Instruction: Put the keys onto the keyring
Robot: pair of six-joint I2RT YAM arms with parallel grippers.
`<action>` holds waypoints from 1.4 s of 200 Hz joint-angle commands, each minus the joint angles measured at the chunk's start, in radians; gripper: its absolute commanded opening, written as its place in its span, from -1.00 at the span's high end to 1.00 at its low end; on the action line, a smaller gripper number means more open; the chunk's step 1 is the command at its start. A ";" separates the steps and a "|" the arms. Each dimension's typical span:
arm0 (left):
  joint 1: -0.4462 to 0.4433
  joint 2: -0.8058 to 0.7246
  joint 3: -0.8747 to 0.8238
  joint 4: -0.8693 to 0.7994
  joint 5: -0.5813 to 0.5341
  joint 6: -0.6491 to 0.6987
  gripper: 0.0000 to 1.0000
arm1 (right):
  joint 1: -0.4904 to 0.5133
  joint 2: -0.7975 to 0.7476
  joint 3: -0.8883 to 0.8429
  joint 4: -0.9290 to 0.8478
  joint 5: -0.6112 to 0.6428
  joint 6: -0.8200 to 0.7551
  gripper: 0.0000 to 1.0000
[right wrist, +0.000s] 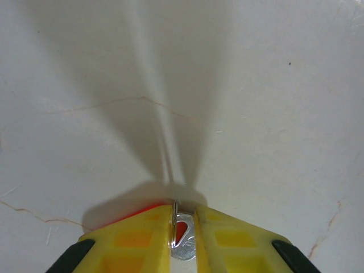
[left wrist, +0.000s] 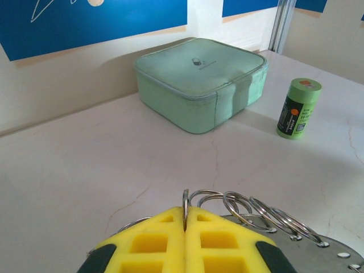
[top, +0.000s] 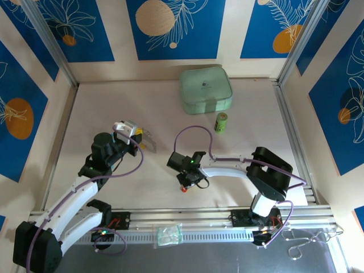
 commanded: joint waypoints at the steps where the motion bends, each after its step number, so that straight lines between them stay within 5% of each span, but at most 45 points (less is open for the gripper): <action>1: -0.012 -0.020 0.036 0.037 0.014 0.026 1.00 | -0.005 0.000 0.034 -0.023 0.011 0.013 0.64; 107: -0.014 -0.019 0.036 0.032 0.016 0.032 1.00 | -0.008 0.017 0.045 -0.036 0.010 0.011 0.79; 206: -0.017 -0.020 0.038 0.029 0.017 0.036 1.00 | -0.010 0.030 0.053 -0.042 0.001 0.010 0.74; 251: -0.017 -0.020 0.038 0.029 0.017 0.038 1.00 | -0.010 0.025 0.056 -0.047 0.002 0.008 1.00; 280: -0.017 -0.025 0.037 0.026 0.016 0.046 1.00 | -0.006 -0.014 0.050 -0.048 0.023 0.003 1.00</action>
